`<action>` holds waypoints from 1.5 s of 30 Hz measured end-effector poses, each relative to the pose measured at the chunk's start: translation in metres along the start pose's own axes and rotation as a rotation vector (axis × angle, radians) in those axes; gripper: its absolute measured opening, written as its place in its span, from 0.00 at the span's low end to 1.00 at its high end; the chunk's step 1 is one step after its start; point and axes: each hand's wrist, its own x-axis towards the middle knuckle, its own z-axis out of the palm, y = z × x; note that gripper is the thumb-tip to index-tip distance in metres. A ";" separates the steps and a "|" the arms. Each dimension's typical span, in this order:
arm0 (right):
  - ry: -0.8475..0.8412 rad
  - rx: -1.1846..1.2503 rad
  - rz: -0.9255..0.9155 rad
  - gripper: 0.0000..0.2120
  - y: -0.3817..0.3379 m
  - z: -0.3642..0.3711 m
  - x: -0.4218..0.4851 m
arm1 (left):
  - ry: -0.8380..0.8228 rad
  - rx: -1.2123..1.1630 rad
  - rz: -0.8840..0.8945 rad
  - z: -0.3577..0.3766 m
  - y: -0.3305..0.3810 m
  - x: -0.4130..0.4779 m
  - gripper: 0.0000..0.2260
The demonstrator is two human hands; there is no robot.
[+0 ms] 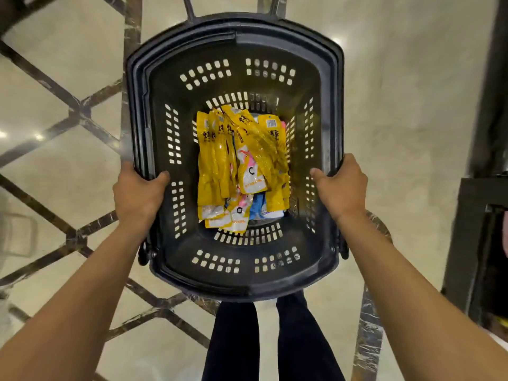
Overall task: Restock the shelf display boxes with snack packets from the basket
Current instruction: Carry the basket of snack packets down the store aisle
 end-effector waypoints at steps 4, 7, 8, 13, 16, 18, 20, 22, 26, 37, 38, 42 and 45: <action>0.021 -0.007 0.029 0.16 -0.004 -0.007 0.004 | -0.030 -0.035 -0.026 -0.005 0.005 -0.001 0.21; 0.058 -0.011 0.036 0.17 -0.011 -0.019 -0.001 | -0.019 -0.057 -0.028 -0.013 0.013 -0.008 0.19; 0.076 -0.007 0.033 0.17 -0.014 -0.024 -0.003 | -0.007 -0.066 -0.029 -0.018 0.017 -0.010 0.18; 0.134 -0.022 0.035 0.18 -0.043 -0.069 -0.026 | 0.030 -0.088 0.000 -0.061 0.051 -0.033 0.17; 0.150 -0.007 0.029 0.17 -0.066 -0.110 -0.046 | 0.017 -0.116 0.043 -0.102 0.076 -0.053 0.14; 0.153 -0.006 0.006 0.16 -0.085 -0.141 -0.060 | 0.020 -0.139 0.074 -0.132 0.096 -0.064 0.15; 0.167 -0.013 -0.020 0.15 -0.106 -0.174 -0.075 | 0.019 -0.157 0.100 -0.164 0.119 -0.076 0.18; 0.191 0.002 -0.045 0.15 -0.126 -0.208 -0.091 | 0.012 -0.208 0.127 -0.199 0.142 -0.091 0.18; 0.269 0.022 -0.070 0.17 -0.165 -0.278 -0.138 | 0.046 -0.274 0.209 -0.272 0.181 -0.136 0.17; 0.430 0.070 -0.208 0.14 -0.254 -0.464 -0.257 | 0.199 -0.291 0.282 -0.453 0.283 -0.257 0.18; 0.432 0.069 -0.212 0.14 -0.258 -0.476 -0.262 | 0.203 -0.288 0.284 -0.462 0.290 -0.265 0.19; 0.452 0.084 -0.237 0.13 -0.268 -0.510 -0.264 | 0.212 -0.297 0.310 -0.481 0.313 -0.277 0.19; 0.441 0.084 -0.239 0.15 -0.279 -0.524 -0.255 | 0.196 -0.301 0.309 -0.485 0.330 -0.276 0.17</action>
